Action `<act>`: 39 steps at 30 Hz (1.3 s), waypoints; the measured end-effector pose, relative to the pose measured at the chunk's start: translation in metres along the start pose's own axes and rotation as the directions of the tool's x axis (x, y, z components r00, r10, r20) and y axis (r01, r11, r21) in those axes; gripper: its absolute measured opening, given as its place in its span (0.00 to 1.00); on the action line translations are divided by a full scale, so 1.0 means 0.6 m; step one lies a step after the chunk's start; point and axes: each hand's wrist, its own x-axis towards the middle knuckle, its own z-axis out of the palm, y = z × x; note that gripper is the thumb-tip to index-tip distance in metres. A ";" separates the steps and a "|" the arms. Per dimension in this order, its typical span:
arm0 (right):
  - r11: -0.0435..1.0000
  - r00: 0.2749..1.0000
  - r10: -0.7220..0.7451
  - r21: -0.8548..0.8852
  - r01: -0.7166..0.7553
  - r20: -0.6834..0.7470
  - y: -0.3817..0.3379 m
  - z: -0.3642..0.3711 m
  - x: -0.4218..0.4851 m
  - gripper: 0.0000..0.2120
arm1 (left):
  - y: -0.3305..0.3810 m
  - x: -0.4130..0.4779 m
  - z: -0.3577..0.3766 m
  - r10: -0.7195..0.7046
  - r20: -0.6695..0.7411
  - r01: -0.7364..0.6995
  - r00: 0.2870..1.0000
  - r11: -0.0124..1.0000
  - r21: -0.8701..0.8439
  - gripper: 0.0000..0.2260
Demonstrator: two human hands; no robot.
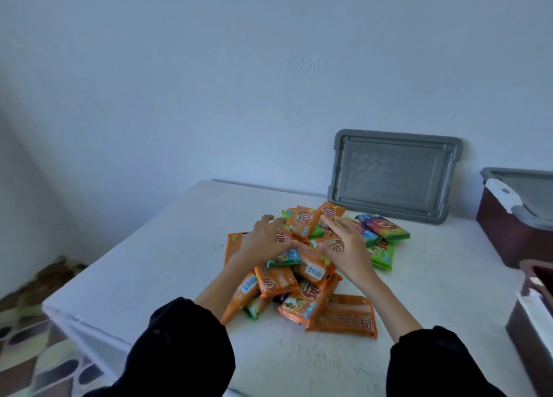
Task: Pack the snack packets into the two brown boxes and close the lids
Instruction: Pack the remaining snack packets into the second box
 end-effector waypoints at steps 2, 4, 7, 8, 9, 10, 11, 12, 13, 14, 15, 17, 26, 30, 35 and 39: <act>1.000 0.999 -0.023 0.013 0.022 0.036 0.000 0.000 -0.013 0.26 | 0.008 -0.023 0.002 -0.039 -0.035 0.039 0.999 0.999 -0.014 0.29; 0.999 0.994 -0.044 0.026 0.041 0.097 0.001 -0.002 -0.029 0.25 | 0.017 -0.046 0.006 -0.083 -0.051 0.081 0.995 0.996 -0.034 0.29; 0.996 0.981 -0.088 0.049 0.081 0.171 0.000 -0.005 -0.050 0.27 | 0.034 -0.074 0.019 -0.119 -0.046 0.120 0.992 0.992 0.032 0.29; 0.994 0.976 -0.103 0.053 0.094 0.191 0.001 -0.005 -0.056 0.28 | 0.038 -0.080 0.024 -0.129 -0.049 0.132 0.990 0.989 0.065 0.28; 0.993 0.971 -0.111 0.051 0.103 0.211 0.000 -0.004 -0.062 0.29 | 0.041 -0.086 0.027 -0.136 -0.055 0.141 0.989 0.986 0.088 0.27; 0.994 0.968 -0.107 0.046 0.099 0.228 0.000 -0.004 -0.066 0.31 | 0.043 -0.091 0.029 -0.143 -0.064 0.149 0.988 0.984 0.093 0.25; 0.995 0.966 -0.100 0.042 0.093 0.237 -0.001 -0.005 -0.070 0.32 | 0.043 -0.096 0.029 -0.145 -0.078 0.151 0.986 0.985 0.080 0.24; 0.996 0.966 -0.092 0.040 0.085 0.240 -0.001 -0.005 -0.071 0.33 | 0.042 -0.100 0.027 -0.142 -0.091 0.148 0.986 0.987 0.059 0.23; 0.996 0.967 -0.087 0.035 0.081 0.238 -0.003 -0.005 -0.073 0.34 | 0.040 -0.104 0.025 -0.129 -0.105 0.135 0.986 0.990 0.048 0.23; 0.997 0.969 -0.081 0.029 0.077 0.235 -0.004 -0.005 -0.074 0.34 | 0.038 -0.107 0.024 -0.112 -0.111 0.118 0.987 0.992 0.052 0.22; 0.997 0.970 -0.077 0.027 0.073 0.231 -0.006 -0.006 -0.074 0.34 | 0.035 -0.109 0.021 -0.090 -0.112 0.097 0.990 0.993 0.059 0.21; 0.998 0.972 -0.066 0.023 0.063 0.227 -0.008 -0.010 -0.074 0.35 | 0.027 -0.114 0.013 -0.052 -0.098 0.056 0.994 0.998 0.040 0.19; 0.979 0.883 0.070 -0.200 0.028 0.465 -0.006 -0.059 -0.060 0.38 | -0.008 -0.141 -0.039 -0.116 -0.102 0.120 0.988 0.992 0.030 0.16; 0.957 0.857 0.109 -0.286 0.046 0.503 -0.027 -0.060 -0.039 0.33 | 0.043 -0.100 -0.036 -0.233 -0.234 0.246 0.944 0.969 0.030 0.19; 0.920 0.874 0.106 -0.380 0.094 0.475 -0.051 -0.040 -0.031 0.30 | 0.064 -0.061 -0.010 -0.360 -0.105 0.373 0.927 0.914 0.162 0.24; 0.915 0.895 0.110 -0.396 0.079 0.432 -0.054 -0.031 -0.032 0.31 | 0.060 -0.056 -0.007 -0.358 -0.100 0.372 0.928 0.900 0.229 0.24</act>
